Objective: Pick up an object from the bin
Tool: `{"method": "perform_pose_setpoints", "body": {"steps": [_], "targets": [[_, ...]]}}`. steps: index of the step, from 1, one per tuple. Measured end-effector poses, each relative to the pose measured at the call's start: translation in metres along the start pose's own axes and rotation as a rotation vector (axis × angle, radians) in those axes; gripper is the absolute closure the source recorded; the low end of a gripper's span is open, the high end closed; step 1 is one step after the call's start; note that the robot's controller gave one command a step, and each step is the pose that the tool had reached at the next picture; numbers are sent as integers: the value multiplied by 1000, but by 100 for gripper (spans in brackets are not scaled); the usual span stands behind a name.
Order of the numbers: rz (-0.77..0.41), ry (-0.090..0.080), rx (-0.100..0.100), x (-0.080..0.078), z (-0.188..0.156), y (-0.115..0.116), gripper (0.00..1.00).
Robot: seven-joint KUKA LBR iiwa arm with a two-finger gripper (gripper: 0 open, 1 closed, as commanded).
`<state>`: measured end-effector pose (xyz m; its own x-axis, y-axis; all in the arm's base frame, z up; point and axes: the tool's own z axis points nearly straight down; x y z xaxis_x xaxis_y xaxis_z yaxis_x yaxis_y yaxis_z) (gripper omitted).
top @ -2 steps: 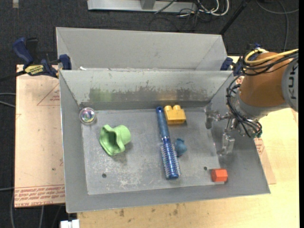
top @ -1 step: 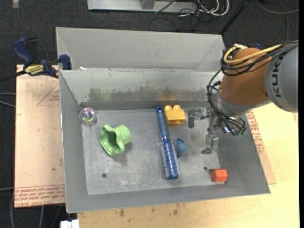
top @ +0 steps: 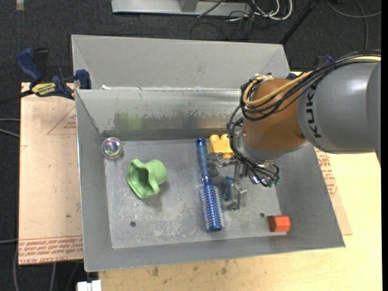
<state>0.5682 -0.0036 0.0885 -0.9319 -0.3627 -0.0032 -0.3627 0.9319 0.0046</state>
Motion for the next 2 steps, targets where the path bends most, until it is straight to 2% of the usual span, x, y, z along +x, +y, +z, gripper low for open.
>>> {"method": "perform_pose_setpoints", "body": {"steps": [1,2], "targets": [[-352,-12,7,42,15,66,0],[-156,-3,5,27,-31,47,0]]}}
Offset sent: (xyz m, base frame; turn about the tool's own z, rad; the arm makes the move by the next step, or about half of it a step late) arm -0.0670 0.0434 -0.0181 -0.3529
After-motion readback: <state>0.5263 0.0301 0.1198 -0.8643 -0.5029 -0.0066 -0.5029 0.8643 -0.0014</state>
